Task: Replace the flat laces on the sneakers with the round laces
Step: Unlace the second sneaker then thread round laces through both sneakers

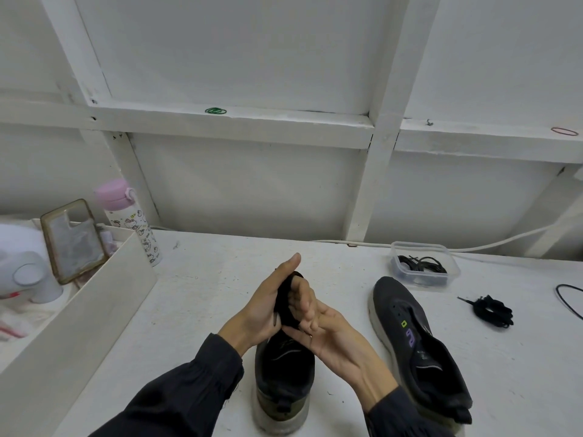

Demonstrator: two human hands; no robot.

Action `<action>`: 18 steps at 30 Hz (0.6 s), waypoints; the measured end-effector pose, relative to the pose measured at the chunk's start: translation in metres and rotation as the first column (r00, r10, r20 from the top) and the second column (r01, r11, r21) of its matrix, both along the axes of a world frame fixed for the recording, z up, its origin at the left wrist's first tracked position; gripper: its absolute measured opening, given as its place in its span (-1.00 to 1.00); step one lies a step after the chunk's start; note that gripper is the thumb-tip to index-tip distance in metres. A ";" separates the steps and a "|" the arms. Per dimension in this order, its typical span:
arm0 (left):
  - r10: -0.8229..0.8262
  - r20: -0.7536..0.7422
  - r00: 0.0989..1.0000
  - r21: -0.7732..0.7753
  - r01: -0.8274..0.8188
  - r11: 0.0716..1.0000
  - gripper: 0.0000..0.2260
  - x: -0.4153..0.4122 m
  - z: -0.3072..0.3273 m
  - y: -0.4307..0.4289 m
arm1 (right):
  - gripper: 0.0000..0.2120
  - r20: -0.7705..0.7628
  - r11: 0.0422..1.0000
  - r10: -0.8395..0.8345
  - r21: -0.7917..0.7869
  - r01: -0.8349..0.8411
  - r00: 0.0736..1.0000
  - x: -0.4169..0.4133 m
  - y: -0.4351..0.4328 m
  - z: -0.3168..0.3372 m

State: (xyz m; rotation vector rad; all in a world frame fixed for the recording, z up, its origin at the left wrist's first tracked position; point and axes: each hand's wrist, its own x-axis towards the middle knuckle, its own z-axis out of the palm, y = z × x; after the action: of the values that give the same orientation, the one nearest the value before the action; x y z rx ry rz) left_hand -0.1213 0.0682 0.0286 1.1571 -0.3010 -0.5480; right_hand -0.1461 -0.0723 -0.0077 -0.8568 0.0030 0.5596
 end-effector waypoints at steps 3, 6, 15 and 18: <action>-0.057 0.022 0.998 0.050 0.056 0.997 -0.37 -0.002 -0.002 0.001 | -0.72 0.031 0.998 -0.003 -0.069 0.005 1.000 -0.001 0.001 0.000; -0.085 0.034 0.996 0.060 0.082 0.995 -0.37 -0.004 -0.003 0.000 | -0.75 0.025 0.996 -0.022 -0.087 0.024 0.999 -0.001 0.001 -0.001; -0.153 0.041 0.987 0.076 0.149 0.986 -0.38 -0.003 -0.007 -0.002 | -0.70 0.043 0.996 0.016 -0.090 -0.012 0.999 -0.003 -0.005 0.005; -0.121 0.076 0.990 0.151 0.108 0.983 -0.42 -0.002 -0.007 -0.002 | -0.77 0.071 0.993 0.053 -0.111 -0.045 0.996 0.001 -0.008 0.009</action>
State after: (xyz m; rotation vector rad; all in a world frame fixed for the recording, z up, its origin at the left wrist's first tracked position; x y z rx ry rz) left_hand -0.1237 0.0666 0.0219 1.3137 -0.4081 -0.6311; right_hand -0.1455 -0.0805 0.0013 -0.9858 -0.0550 0.5779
